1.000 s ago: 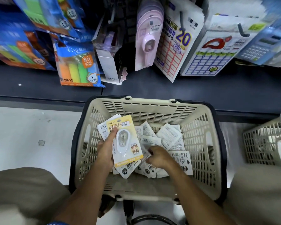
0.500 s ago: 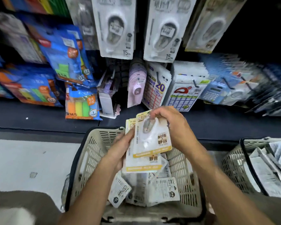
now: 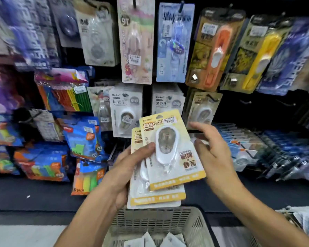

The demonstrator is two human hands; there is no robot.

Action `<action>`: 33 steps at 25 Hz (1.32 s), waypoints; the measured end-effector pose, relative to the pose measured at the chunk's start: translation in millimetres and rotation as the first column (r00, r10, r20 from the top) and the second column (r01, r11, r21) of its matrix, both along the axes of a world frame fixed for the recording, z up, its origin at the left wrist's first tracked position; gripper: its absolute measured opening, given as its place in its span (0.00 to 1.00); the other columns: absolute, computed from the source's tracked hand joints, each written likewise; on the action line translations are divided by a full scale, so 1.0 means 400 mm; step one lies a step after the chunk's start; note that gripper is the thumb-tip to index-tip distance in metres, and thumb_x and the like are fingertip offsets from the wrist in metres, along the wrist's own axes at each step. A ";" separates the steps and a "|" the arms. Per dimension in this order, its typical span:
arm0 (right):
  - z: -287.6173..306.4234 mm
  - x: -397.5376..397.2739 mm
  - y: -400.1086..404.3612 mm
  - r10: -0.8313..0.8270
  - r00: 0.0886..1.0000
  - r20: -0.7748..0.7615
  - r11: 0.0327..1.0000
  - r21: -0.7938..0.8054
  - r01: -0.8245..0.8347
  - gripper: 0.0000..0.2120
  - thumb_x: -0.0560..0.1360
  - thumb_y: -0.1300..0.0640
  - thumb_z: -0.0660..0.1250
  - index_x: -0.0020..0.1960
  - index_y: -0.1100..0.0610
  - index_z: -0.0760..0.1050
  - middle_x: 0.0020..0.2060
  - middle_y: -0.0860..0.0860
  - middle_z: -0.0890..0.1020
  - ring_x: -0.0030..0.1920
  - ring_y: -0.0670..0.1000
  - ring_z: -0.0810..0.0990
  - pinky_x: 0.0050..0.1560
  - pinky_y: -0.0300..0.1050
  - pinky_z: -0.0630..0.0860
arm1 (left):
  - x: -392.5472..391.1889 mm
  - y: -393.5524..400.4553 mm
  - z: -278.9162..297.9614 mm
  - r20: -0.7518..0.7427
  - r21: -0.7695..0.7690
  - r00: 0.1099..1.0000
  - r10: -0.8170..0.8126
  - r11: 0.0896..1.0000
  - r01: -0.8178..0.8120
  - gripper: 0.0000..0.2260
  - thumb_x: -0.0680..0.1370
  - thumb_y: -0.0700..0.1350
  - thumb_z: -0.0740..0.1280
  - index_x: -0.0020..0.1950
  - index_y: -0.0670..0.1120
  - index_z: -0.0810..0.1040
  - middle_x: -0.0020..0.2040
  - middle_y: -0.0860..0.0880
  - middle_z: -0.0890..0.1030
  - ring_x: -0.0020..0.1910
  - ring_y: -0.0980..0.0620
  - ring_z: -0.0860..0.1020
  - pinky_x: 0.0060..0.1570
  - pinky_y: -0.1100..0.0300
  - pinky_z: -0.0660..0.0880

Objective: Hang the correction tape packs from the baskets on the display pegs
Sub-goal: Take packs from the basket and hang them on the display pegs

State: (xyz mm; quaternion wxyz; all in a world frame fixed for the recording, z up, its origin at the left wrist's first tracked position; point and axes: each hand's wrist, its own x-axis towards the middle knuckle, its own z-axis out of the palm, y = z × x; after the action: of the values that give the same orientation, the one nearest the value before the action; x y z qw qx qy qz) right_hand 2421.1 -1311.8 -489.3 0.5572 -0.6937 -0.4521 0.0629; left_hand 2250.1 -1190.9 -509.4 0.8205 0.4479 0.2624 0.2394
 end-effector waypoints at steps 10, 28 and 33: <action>0.058 0.086 -0.042 0.115 0.745 -0.657 0.993 0.062 -0.099 0.16 0.71 0.50 0.74 0.55 0.56 0.80 0.45 0.54 0.86 0.35 0.51 0.83 0.26 0.43 0.75 | 0.108 0.034 0.122 -0.017 0.338 0.996 0.082 0.938 -0.072 0.35 0.55 0.51 0.83 0.61 0.49 0.80 0.51 0.47 0.88 0.50 0.45 0.87 0.51 0.48 0.82; 0.021 0.193 -0.086 -0.273 0.781 -0.562 0.926 0.065 0.371 0.11 0.78 0.63 0.68 0.57 0.48 0.78 0.32 0.47 0.83 0.20 0.48 0.67 0.19 0.40 0.63 | 0.161 0.048 0.098 0.110 0.304 0.984 0.144 0.937 -0.171 0.25 0.61 0.46 0.80 0.57 0.50 0.81 0.51 0.48 0.88 0.48 0.46 0.87 0.45 0.52 0.82; 0.006 0.161 -0.063 -0.258 0.720 -0.644 0.942 -0.002 0.336 0.31 0.78 0.63 0.70 0.73 0.42 0.64 0.64 0.47 0.74 0.52 0.54 0.84 0.47 0.52 0.81 | 0.170 0.044 0.100 0.151 0.299 0.977 0.148 0.936 -0.188 0.29 0.56 0.45 0.85 0.55 0.49 0.82 0.49 0.48 0.88 0.45 0.48 0.87 0.36 0.59 0.82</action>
State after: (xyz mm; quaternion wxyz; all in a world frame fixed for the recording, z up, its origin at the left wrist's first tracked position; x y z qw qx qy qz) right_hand 2485.3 -1337.1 -486.9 0.7186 -0.6613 -0.1224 0.1772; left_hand 2318.2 -1173.1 -469.5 0.7311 0.5315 0.2062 0.3749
